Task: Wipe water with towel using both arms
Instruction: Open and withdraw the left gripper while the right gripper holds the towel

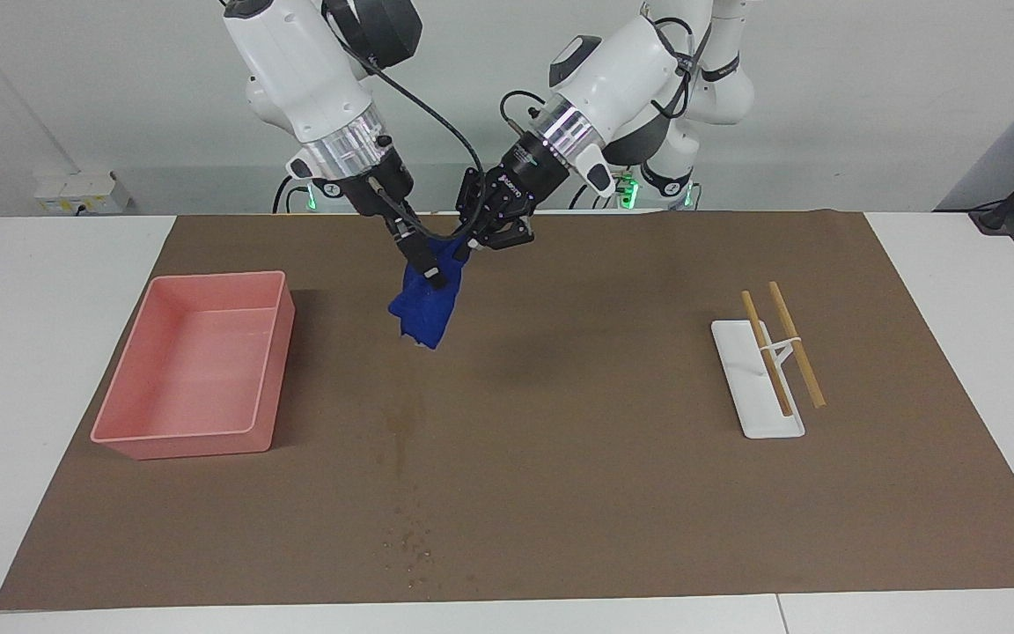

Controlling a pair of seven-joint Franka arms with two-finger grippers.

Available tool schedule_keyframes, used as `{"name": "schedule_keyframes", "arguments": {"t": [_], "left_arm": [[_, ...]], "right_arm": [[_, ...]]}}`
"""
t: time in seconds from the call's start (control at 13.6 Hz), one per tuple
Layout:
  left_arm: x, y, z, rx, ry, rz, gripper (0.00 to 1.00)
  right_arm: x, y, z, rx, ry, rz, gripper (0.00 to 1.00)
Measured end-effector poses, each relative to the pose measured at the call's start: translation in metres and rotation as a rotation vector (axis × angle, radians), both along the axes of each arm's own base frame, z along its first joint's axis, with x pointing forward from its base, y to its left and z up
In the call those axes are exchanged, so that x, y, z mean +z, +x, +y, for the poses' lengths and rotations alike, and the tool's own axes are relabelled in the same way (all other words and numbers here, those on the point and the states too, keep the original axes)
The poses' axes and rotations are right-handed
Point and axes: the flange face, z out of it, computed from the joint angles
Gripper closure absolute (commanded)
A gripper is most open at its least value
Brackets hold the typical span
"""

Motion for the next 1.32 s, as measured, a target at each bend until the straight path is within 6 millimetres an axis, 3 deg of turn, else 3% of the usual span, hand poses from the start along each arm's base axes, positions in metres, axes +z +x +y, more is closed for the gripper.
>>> {"name": "schedule_keyframes", "arguments": {"t": [0.44, 0.51, 0.73, 0.95, 1.32], "left_arm": [[0.0, 0.001, 0.001, -0.001, 0.001, -0.004, 0.97], [0.0, 0.0, 0.001, -0.001, 0.002, -0.005, 0.01], [0.004, 0.001, 0.002, 0.002, -0.001, -0.013, 0.0], [0.014, 0.007, 0.014, -0.008, 0.057, -0.089, 0.0], [0.005, 0.058, 0.088, -0.128, 0.296, -0.275, 0.0]], "right_arm": [[0.0, 0.001, -0.002, -0.001, -0.001, -0.002, 1.0], [0.0, 0.001, -0.002, 0.01, -0.004, -0.008, 1.0], [-0.001, 0.007, -0.011, 0.055, -0.016, -0.073, 1.0], [-0.02, 0.023, -0.035, 0.097, -0.049, -0.164, 1.0], [-0.072, 0.053, -0.052, 0.262, -0.162, -0.285, 1.0]]}}
